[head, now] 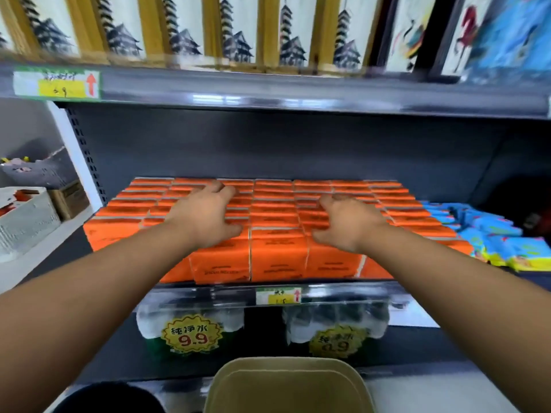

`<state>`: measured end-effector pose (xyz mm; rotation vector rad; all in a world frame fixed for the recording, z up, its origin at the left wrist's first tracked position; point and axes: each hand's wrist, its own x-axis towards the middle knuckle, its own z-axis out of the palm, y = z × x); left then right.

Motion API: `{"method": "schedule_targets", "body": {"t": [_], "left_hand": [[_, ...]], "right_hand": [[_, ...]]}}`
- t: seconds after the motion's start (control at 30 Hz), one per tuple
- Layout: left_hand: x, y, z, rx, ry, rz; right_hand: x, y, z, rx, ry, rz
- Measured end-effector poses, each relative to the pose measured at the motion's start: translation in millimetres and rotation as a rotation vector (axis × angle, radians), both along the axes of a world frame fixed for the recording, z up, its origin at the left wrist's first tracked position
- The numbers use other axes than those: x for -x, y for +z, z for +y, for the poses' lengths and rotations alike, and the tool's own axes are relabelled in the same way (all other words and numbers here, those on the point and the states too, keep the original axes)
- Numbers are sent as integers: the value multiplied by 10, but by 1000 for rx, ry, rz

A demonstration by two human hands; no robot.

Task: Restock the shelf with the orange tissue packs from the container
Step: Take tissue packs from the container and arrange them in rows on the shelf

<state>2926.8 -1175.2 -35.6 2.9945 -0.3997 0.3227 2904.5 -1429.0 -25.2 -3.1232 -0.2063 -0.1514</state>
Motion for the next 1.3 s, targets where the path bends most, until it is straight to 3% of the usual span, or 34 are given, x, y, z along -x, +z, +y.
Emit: {"method": "schedule_targets", "body": {"t": [0.37, 0.73, 1.03, 1.3], "left_hand": [[268, -142, -1944, -3, -310, 13], [591, -1112, -3782, 46, -641, 150], [793, -2046, -4634, -44, -796, 298], [1041, -3271, -4959, -194, -933, 483]], "right_hand": [[846, -206, -1841, -187, -253, -43], [1894, -1292, -3414, -288, -576, 5], [2652, -2187, -3935, -367, -796, 123], [3237, -3311, -3762, -482, -956, 335]]}}
